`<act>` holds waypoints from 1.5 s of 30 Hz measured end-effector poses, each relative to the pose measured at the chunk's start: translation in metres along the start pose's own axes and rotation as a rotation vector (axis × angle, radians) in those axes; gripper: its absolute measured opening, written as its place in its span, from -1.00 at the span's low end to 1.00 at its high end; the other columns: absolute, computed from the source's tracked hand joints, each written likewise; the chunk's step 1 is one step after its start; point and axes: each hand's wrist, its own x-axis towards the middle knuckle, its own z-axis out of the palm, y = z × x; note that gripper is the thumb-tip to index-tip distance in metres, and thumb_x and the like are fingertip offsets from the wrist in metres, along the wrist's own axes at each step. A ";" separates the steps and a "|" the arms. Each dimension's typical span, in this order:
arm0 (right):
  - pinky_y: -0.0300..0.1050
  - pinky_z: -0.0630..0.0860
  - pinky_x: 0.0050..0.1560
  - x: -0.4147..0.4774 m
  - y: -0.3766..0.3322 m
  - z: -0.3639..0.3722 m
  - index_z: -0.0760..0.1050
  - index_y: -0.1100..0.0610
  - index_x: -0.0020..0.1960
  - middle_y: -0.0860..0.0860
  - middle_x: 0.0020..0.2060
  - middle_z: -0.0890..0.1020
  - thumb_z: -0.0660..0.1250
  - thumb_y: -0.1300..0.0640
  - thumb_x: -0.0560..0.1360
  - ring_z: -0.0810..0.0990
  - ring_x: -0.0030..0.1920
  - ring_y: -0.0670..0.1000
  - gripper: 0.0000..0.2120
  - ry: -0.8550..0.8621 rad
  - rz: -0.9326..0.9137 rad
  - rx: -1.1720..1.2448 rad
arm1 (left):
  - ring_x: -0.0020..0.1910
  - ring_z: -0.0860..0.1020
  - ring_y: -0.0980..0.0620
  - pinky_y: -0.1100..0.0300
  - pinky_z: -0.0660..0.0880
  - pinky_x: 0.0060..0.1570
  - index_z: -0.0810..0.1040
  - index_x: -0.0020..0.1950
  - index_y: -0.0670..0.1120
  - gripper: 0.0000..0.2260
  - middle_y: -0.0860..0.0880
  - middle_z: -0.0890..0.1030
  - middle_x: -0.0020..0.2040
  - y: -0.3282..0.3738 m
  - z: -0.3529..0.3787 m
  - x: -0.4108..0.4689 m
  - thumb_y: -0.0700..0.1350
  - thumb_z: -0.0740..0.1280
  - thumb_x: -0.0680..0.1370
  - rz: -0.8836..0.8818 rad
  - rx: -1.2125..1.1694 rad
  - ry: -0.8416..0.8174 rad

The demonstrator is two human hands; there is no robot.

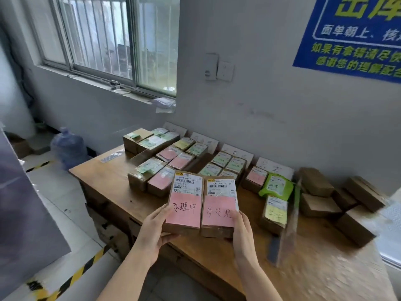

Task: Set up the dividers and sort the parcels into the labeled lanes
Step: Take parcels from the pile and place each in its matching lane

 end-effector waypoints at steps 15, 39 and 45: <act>0.13 0.40 0.36 0.030 0.001 0.163 0.36 0.01 0.42 0.05 0.14 0.61 0.27 -0.15 0.57 0.52 0.24 0.07 -0.52 -0.098 0.035 -0.034 | 0.06 0.62 -0.17 -0.13 0.60 0.02 0.64 0.11 -0.05 -0.78 -0.14 0.71 -0.03 0.056 -0.123 0.073 0.01 0.28 0.60 -0.047 -0.007 0.135; 0.11 0.56 0.10 0.253 -0.032 0.300 0.36 0.08 0.32 0.12 0.01 0.65 0.32 0.02 0.57 0.63 0.06 0.14 -0.63 0.032 0.058 0.076 | 0.04 0.65 -0.19 -0.14 0.59 0.11 0.61 0.06 -0.07 -0.81 -0.19 0.71 -0.06 0.165 -0.133 0.319 0.01 0.29 0.60 -0.092 0.111 0.048; 0.27 0.48 0.27 0.312 -0.038 0.316 0.39 0.09 0.32 0.10 0.09 0.63 0.40 -0.05 0.50 0.60 0.13 0.14 -0.54 0.143 0.114 0.109 | 0.05 0.64 -0.21 -0.22 0.51 0.21 0.61 0.05 -0.08 -0.81 -0.18 0.72 -0.08 0.179 -0.126 0.377 -0.01 0.26 0.62 -0.127 0.110 -0.015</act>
